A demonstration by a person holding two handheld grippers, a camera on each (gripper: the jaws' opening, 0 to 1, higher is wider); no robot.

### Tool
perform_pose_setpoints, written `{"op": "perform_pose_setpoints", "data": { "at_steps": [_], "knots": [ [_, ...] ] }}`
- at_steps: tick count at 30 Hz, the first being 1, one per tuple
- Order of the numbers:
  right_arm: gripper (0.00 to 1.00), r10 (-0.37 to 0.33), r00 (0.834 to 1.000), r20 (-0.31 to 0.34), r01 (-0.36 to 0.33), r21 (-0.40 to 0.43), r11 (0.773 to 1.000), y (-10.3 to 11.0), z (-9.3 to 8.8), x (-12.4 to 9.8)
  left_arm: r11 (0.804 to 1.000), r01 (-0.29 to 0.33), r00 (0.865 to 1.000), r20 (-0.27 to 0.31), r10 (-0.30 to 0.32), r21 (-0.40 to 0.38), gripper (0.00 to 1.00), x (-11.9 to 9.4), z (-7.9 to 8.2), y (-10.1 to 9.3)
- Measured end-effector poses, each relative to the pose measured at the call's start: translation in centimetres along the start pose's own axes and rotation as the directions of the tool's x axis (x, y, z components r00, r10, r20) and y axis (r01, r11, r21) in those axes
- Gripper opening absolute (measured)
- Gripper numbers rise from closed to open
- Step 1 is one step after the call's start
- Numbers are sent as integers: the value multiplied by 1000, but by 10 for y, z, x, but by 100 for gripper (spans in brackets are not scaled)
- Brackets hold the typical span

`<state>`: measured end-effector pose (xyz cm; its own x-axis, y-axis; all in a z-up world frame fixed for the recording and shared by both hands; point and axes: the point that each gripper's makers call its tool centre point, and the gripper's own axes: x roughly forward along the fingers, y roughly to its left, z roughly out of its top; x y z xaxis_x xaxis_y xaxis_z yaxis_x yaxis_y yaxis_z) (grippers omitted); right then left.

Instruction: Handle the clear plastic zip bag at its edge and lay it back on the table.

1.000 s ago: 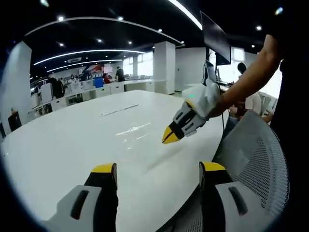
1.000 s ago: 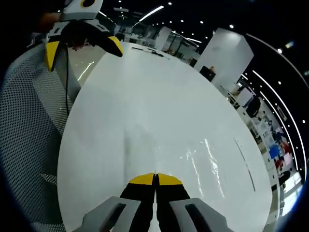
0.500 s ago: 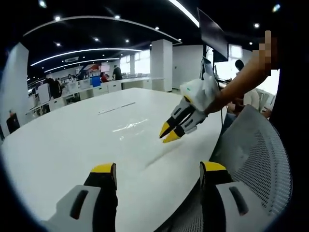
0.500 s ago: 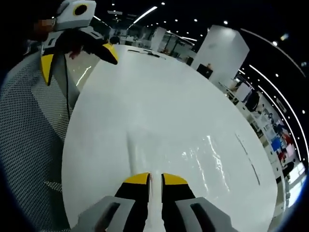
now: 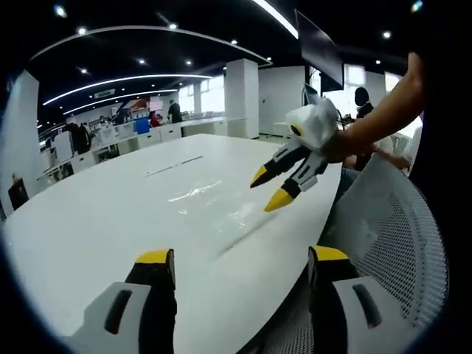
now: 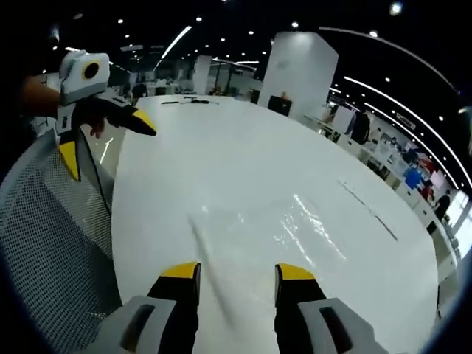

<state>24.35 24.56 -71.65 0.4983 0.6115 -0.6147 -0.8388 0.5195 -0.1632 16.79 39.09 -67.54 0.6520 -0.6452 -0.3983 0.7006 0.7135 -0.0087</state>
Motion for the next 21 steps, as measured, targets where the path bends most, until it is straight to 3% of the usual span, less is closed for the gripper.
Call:
{"op": "perform_pose_setpoints", "data": {
  "at_steps": [10,21],
  "knots": [
    [59,-91,996,12,89,99,991,-19,-17,-41,1000,14,1000,-3,-14,-5,75,2,-2,-1],
    [77,-140,990,27,132,195,972,-18,-36,-76,1000,9,1000,11,-9,-2,80,2,1,-1]
  ]
}}
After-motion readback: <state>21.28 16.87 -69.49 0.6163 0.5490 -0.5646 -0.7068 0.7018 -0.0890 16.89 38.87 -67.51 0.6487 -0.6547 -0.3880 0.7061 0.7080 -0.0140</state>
